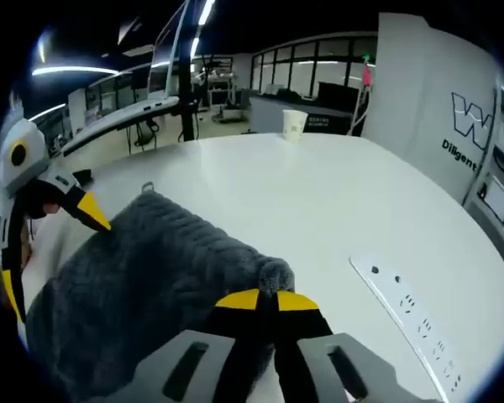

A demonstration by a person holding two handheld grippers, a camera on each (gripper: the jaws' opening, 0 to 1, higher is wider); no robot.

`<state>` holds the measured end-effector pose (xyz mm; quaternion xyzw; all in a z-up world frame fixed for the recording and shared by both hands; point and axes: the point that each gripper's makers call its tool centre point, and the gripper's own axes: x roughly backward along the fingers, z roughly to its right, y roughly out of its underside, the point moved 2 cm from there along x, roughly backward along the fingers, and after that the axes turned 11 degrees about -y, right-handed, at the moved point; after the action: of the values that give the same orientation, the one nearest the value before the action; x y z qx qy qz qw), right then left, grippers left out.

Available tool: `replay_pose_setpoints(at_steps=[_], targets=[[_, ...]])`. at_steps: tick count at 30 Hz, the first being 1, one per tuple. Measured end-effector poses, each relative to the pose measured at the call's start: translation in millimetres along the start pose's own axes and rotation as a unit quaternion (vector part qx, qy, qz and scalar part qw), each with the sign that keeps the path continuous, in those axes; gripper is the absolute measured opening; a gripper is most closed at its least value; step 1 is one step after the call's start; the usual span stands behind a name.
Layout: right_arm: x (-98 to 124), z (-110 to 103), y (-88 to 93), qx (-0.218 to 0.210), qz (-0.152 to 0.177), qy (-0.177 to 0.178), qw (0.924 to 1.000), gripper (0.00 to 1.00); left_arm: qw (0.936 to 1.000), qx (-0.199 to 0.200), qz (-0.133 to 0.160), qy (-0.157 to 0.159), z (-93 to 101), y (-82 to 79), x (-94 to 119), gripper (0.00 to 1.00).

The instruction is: Open the folded towel by lifting each exposed corner and separating the folded layers until the towel lies flat within the target outline without major curled edges

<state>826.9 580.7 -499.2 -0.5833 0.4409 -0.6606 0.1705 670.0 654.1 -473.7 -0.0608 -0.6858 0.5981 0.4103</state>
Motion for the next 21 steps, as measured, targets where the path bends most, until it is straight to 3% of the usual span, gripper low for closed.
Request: replay_pose_setpoints(at_steps=[7, 21], targets=[[4.1, -0.9, 0.6, -0.004, 0.019, -0.006, 0.9998, 0.00, 1.0000, -0.001, -0.003, -0.004, -6.8, 0.1, -1.2, 0.95], [25.2, 0.2, -22.7, 0.015, 0.045, -0.003, 0.9989, 0.00, 0.9999, -0.010, -0.009, 0.003, -3.4, 2.7, -4.2, 0.94]])
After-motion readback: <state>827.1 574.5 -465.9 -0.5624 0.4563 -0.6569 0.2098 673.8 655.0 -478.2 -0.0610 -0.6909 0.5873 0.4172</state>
